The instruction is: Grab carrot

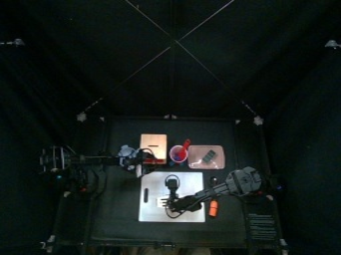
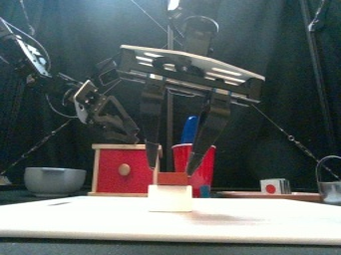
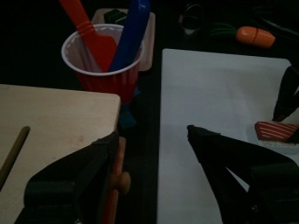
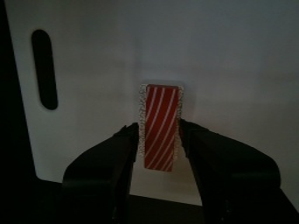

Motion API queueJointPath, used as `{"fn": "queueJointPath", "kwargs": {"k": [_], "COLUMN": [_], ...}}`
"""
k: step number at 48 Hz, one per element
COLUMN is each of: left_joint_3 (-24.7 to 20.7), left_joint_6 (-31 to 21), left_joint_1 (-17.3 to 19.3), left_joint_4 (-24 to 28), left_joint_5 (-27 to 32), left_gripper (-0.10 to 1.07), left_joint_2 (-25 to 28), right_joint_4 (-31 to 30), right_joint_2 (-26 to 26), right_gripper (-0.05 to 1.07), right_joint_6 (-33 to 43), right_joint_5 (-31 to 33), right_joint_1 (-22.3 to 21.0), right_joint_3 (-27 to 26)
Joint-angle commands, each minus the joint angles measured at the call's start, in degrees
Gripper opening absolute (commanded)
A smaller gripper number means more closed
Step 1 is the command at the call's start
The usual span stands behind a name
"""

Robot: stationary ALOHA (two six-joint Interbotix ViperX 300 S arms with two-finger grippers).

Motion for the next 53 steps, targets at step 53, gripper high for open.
{"fn": "queueJointPath", "kwargs": {"k": [53], "left_joint_3": [-0.6], "left_joint_6": [-0.1], "left_joint_1": [0.4], "left_joint_4": [-1.1], "left_joint_5": [-0.2], "left_gripper": [0.97], "left_joint_2": [-1.5], "right_joint_4": [-4.8], "right_joint_2": [-13.4], "right_gripper": [0.79], "right_joint_6": [-4.3], "right_joint_5": [-10.8], "right_joint_1": [-1.8], "right_joint_3": [11.9]}}
